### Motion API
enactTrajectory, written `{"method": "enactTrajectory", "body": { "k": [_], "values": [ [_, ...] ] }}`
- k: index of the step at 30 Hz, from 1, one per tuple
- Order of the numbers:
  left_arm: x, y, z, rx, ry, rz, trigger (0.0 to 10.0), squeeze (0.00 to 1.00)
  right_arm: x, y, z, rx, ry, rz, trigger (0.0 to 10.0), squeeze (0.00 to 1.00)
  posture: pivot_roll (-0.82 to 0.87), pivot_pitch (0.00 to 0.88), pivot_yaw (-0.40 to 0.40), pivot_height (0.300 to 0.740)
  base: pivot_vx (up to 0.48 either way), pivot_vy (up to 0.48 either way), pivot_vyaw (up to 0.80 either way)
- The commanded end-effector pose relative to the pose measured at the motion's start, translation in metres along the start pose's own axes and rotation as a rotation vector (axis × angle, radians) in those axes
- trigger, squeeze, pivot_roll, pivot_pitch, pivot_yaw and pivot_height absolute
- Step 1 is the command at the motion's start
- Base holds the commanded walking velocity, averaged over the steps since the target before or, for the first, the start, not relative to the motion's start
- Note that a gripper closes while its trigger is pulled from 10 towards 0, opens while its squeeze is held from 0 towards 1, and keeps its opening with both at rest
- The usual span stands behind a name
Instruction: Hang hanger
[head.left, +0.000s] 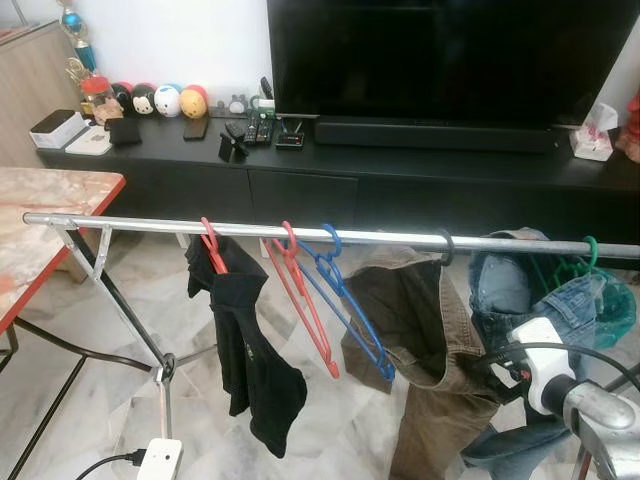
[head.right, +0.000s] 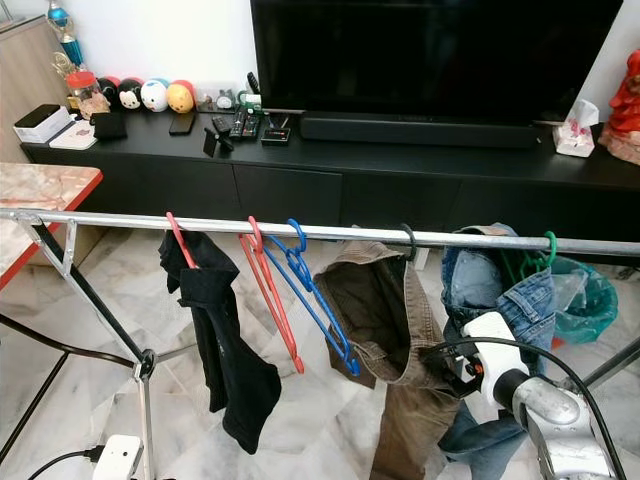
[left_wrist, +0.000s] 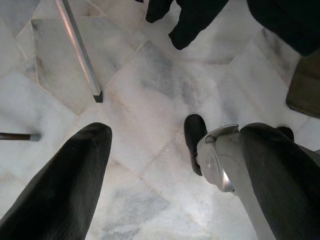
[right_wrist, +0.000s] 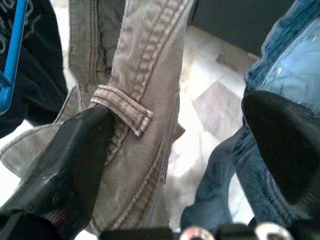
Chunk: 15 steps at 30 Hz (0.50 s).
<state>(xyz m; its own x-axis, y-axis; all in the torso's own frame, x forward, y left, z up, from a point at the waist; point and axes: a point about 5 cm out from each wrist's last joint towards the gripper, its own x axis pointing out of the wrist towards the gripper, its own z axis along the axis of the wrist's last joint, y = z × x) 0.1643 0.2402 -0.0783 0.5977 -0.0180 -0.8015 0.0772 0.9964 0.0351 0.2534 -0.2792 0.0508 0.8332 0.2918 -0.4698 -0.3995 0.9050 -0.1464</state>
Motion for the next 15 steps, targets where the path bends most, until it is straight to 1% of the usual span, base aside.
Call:
{"method": "enactTrajectory", "body": {
  "k": [1, 2, 3, 9, 11, 14, 15],
  "values": [
    [-0.002, 0.003, -0.005, 0.006, 0.028, 0.007, 10.0, 0.0, 0.002, -0.001, 0.005, -0.011, -0.03, -0.022, 10.0, 0.0, 0.03, 0.0, 0.023, 0.74, 0.0, 0.0, 0.0],
    [-0.002, 0.004, -0.005, 0.005, 0.028, 0.009, 10.0, 0.0, 0.003, -0.001, 0.01, 0.002, -0.07, -0.017, 10.0, 0.0, 0.03, 0.0, 0.023, 0.74, 0.0, 0.0, 0.0],
    [-0.002, 0.004, -0.004, 0.005, 0.028, 0.01, 10.0, 0.0, 0.003, -0.001, 0.011, 0.003, -0.076, -0.016, 10.0, 0.0, 0.03, 0.0, 0.024, 0.74, 0.0, 0.0, 0.0],
    [0.0, 0.001, -0.001, 0.003, 0.026, 0.009, 10.0, 0.0, 0.004, 0.0, 0.013, -0.014, -0.087, -0.001, 10.0, 0.0, 0.03, 0.0, 0.022, 0.74, 0.0, 0.0, 0.0],
    [0.003, -0.007, 0.0, 0.002, 0.025, -0.001, 10.0, 0.0, 0.005, 0.004, 0.013, -0.014, -0.094, 0.02, 10.0, 0.0, 0.03, 0.0, 0.022, 0.74, 0.0, 0.0, 0.0],
    [0.003, -0.009, -0.001, 0.0, 0.026, -0.005, 10.0, 0.0, 0.006, 0.005, 0.012, -0.013, -0.095, 0.023, 10.0, 0.0, 0.03, 0.0, 0.021, 0.74, 0.0, 0.0, 0.0],
    [0.003, -0.009, -0.001, -0.002, 0.026, -0.006, 10.0, 0.0, 0.005, 0.004, 0.013, -0.004, -0.111, 0.011, 10.0, 0.0, 0.03, 0.0, 0.021, 0.74, 0.0, 0.0, 0.0]
  ]
}}
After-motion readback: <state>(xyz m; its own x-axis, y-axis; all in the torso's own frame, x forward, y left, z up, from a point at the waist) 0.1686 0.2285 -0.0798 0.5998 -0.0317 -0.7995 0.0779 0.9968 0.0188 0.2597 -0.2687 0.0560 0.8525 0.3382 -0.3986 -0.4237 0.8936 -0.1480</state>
